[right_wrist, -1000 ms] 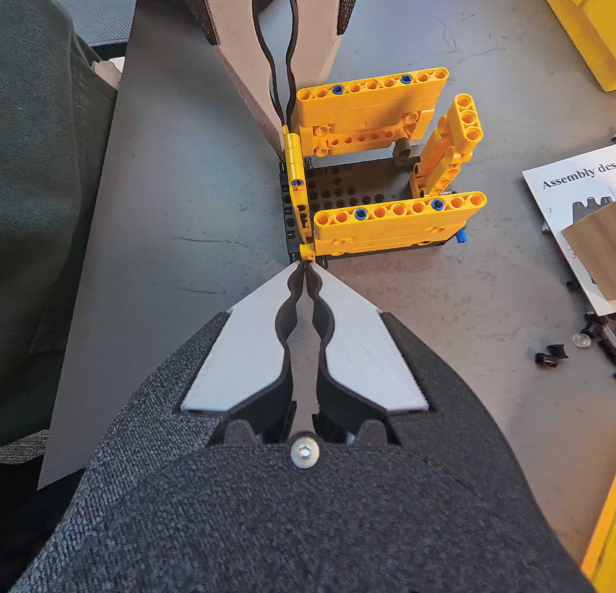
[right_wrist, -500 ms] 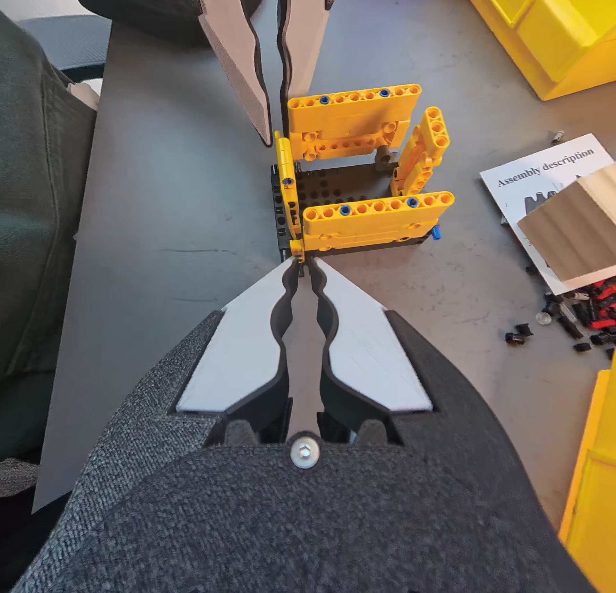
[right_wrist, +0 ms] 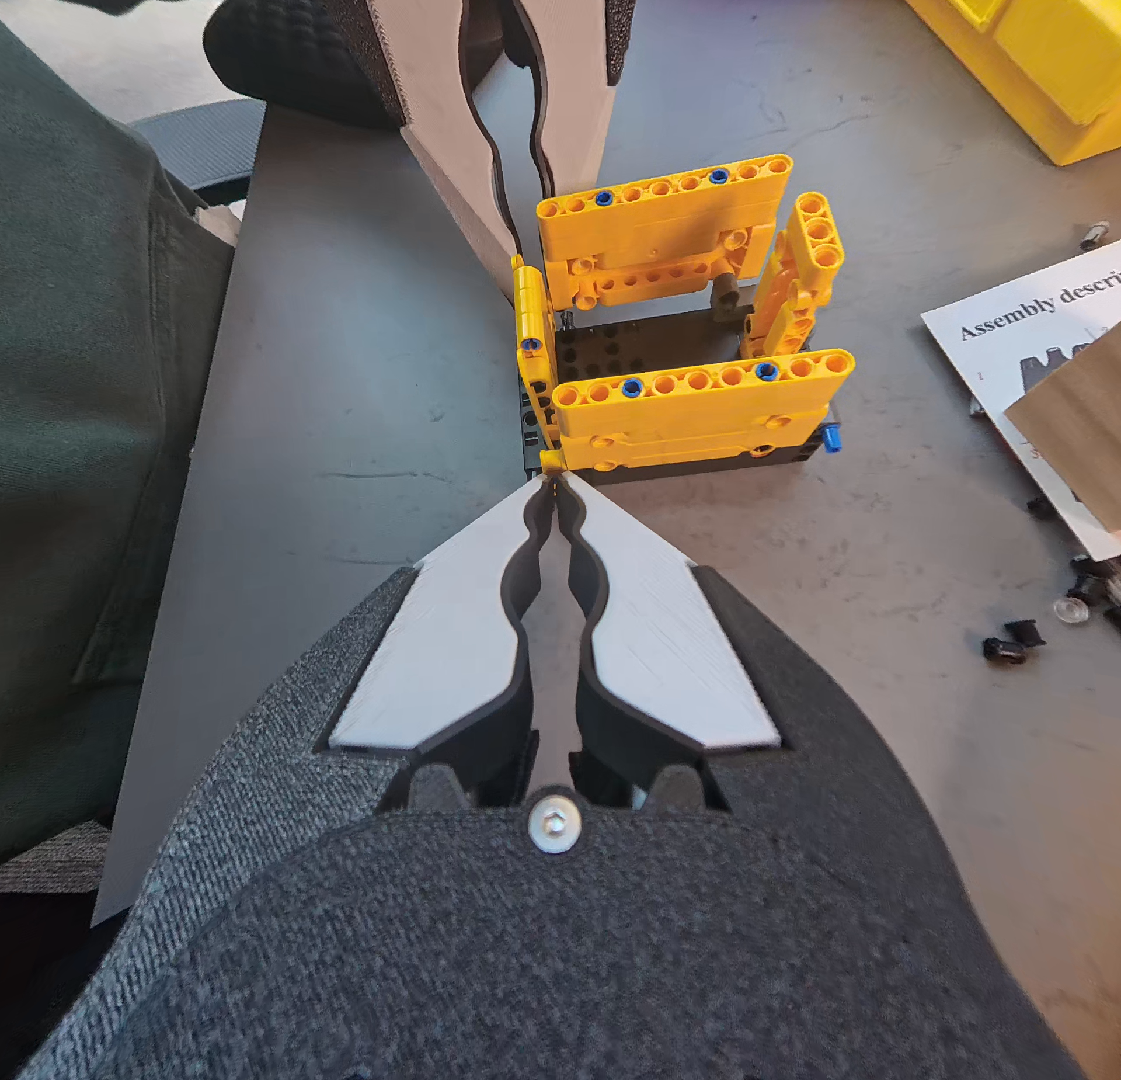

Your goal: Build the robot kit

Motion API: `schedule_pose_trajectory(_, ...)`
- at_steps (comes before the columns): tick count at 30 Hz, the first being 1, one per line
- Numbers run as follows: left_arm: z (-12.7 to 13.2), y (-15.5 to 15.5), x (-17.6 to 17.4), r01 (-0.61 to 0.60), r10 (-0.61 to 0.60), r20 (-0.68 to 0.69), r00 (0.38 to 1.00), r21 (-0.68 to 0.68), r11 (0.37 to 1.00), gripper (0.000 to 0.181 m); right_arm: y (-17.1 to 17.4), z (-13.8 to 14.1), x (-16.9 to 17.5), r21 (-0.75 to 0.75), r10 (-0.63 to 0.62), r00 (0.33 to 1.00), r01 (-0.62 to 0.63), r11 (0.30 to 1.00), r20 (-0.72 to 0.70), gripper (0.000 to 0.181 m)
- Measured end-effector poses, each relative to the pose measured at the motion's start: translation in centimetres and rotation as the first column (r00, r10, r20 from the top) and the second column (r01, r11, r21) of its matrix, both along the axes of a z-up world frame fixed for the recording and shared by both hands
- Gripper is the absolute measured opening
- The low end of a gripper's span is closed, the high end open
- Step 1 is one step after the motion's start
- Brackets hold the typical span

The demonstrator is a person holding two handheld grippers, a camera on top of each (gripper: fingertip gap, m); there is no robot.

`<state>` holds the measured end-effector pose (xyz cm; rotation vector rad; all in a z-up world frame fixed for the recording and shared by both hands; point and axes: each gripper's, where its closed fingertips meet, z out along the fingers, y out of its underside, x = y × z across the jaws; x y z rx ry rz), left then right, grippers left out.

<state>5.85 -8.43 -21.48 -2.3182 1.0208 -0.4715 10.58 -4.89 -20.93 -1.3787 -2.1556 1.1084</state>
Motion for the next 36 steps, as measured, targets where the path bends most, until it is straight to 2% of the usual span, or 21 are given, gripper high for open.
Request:
schedule_pose_trajectory(5,-0.3,0.1,0.1,-0.002,0.002,0.006,1.000,0.000,1.000,0.005,0.0,0.0,0.0,0.000,0.002,1.000,-0.002,1.000,0.002,0.000)
schedule_pose_trajectory(13,0.2,-0.8,-2.0,-0.009,0.011,0.145,0.989,-0.012,1.000,0.012,0.7,-0.5,0.3,0.012,-0.030,0.999,0.030,0.999,-0.020,0.006)
schedule_pose_trajectory(17,-0.6,-0.3,-3.3,0.009,-0.013,0.100,0.995,0.032,0.999,0.025,0.8,-0.6,-0.2,0.065,-0.013,1.000,0.014,0.998,-0.011,0.016)
schedule_pose_trajectory(19,-1.0,0.3,-3.6,0.011,-0.017,0.091,0.996,0.061,0.998,0.026,1.0,-1.0,-0.3,0.095,-0.015,1.000,0.016,0.995,-0.005,0.017)
schedule_pose_trajectory(24,-0.6,1.0,-2.3,0.069,-0.084,0.163,0.983,0.095,0.993,0.023,0.0,-1.2,-0.7,0.064,0.004,1.000,-0.003,0.998,-0.023,0.014)
schedule_pose_trajectory(28,-0.9,1.0,-1.6,0.116,-0.132,0.157,0.979,0.108,0.987,0.005,-0.4,-1.2,-0.9,0.070,0.026,0.999,-0.023,0.997,-0.031,0.013)
schedule_pose_trajectory(36,-1.0,1.4,-1.5,0.094,-0.117,0.167,0.979,0.139,0.986,0.000,-1.0,-1.2,-0.9,0.016,0.057,0.998,-0.056,0.998,-0.038,0.016)
